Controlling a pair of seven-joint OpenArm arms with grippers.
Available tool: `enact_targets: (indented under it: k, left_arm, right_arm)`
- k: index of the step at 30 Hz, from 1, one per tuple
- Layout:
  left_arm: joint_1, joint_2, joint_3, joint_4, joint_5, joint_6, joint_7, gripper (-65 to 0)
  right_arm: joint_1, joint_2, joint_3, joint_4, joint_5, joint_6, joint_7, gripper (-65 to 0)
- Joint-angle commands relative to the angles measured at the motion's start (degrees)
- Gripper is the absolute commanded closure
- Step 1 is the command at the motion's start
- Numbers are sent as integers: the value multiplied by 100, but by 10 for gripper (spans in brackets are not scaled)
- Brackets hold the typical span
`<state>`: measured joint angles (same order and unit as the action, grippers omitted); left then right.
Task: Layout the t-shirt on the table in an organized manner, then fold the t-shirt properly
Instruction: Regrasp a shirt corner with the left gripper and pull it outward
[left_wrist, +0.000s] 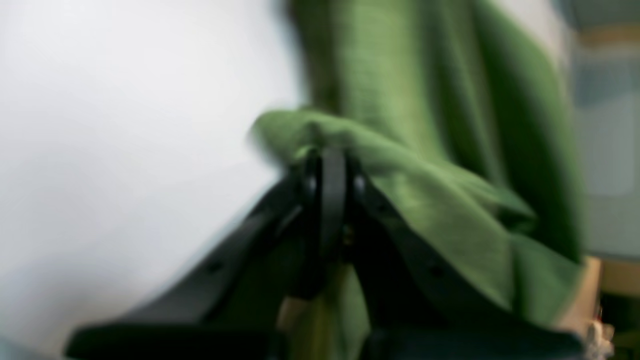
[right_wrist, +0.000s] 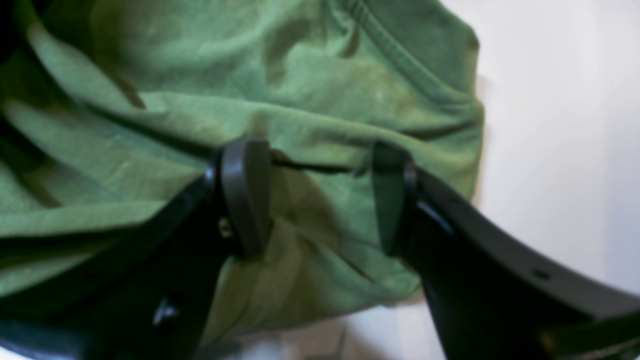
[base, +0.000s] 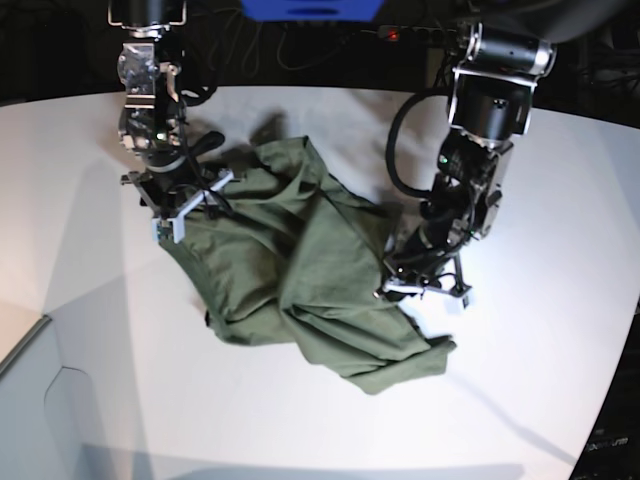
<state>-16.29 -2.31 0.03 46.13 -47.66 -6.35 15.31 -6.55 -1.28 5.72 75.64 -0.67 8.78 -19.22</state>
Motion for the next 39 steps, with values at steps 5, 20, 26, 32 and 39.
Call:
enact_targets:
  k: [5, 20, 26, 32, 39]
  left_arm:
    - [-45, -11, -43, 209, -47, -231, -59, 0]
    - [2399, -336, -2003, 3813, -47, -231, -50, 0]
    - [2953, -328, -2786, 4191, -47, -240, -50, -3]
    - [2284, -328, -2197, 3304, -47, -231, 381, -254]
    - [1185, 6, -1783, 2002, -30, -249, 1058, -466]
  right_arm:
    - [44, 0, 4, 80, 36, 15, 45, -324]
    - [70, 0, 22, 107, 36, 15, 45, -324]
    - [79, 53, 22, 116, 36, 15, 45, -325]
    - [88, 53, 13, 116, 36, 15, 45, -325]
    - [79, 53, 13, 116, 36, 15, 45, -325]
